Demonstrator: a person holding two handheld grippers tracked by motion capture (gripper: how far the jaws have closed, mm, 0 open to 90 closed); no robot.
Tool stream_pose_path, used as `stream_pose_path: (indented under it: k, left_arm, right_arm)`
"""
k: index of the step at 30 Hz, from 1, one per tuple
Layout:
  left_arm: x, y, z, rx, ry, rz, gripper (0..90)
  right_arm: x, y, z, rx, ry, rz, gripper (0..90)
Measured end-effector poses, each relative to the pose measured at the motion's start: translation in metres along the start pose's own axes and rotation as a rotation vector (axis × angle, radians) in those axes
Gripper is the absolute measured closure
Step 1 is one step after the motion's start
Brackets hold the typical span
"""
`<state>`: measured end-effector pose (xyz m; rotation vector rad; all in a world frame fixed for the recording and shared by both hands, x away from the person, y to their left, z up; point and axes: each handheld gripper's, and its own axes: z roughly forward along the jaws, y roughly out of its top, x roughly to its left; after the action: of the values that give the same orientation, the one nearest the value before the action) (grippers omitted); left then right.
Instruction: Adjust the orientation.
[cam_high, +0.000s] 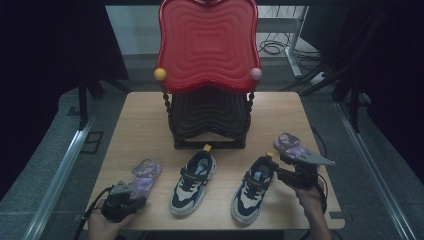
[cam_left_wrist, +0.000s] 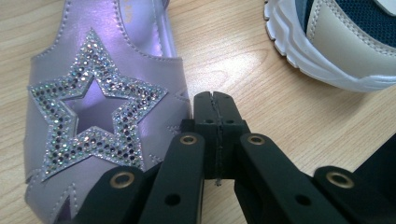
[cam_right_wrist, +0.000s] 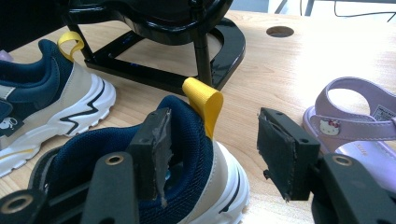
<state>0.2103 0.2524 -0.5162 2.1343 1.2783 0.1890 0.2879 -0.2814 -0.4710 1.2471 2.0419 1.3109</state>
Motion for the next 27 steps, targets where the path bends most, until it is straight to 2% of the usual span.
stream_pose_path:
  k: [10,13,20,21,22,27]
  left_arm:
    - [0.004,0.000,-0.003,0.019,0.017,0.004,90.0]
    - [0.004,0.000,-0.004,0.033,0.033,0.017,90.0]
    - [0.008,-0.002,-0.007,0.044,0.036,0.020,90.0]
    - [0.010,-0.003,-0.007,0.053,0.054,0.024,90.0]
    - [0.010,-0.003,-0.007,0.053,0.054,0.024,90.0]
    - [0.016,-0.006,-0.011,0.040,0.056,-0.001,90.0]
  right_arm:
    - [0.002,0.000,0.000,0.006,-0.006,-0.008,45.1]
    - [0.002,0.000,0.000,0.010,-0.013,-0.015,44.8]
    - [0.002,0.000,0.000,0.011,-0.016,-0.017,44.7]
    - [0.002,0.000,0.000,0.016,-0.016,-0.016,44.3]
    - [0.002,0.000,0.000,0.016,-0.016,-0.016,44.3]
    - [0.002,0.001,-0.001,0.016,-0.029,-0.020,44.2]
